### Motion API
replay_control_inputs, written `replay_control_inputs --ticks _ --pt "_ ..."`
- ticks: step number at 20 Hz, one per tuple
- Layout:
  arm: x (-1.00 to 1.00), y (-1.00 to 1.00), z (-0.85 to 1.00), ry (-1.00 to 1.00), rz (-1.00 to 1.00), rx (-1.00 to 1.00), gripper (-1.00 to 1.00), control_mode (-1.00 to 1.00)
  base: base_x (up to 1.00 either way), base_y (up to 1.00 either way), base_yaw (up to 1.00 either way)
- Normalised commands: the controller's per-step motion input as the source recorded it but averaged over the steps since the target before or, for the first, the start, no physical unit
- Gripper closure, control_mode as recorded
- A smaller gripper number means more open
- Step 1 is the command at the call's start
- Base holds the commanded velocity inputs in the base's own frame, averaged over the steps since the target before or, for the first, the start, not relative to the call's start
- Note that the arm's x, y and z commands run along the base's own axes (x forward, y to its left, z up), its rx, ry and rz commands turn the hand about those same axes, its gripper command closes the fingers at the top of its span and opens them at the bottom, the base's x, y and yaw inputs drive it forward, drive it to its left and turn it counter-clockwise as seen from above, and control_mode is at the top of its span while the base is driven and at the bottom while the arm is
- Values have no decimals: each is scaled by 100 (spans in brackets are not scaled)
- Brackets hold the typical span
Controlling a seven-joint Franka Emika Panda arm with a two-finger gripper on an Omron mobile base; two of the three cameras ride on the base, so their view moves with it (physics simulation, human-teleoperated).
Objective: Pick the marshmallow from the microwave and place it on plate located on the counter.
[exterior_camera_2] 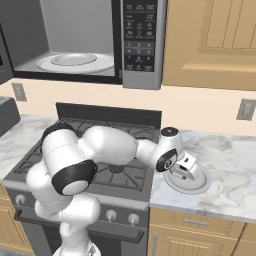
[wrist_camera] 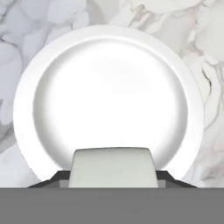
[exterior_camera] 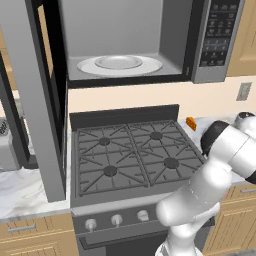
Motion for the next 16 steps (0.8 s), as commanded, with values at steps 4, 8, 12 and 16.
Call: replay_control_inputs --ticks 4,8,12,16 --pt "2 -29 -26 4 0 2 100 -100 0 0 0" --pt "7 -24 -33 0 0 4 100 -100 0 0 0" --pt "4 -14 -22 0 0 3 100 -100 0 0 0" --pt "4 -1 -13 0 0 0 100 -100 0 0 0"
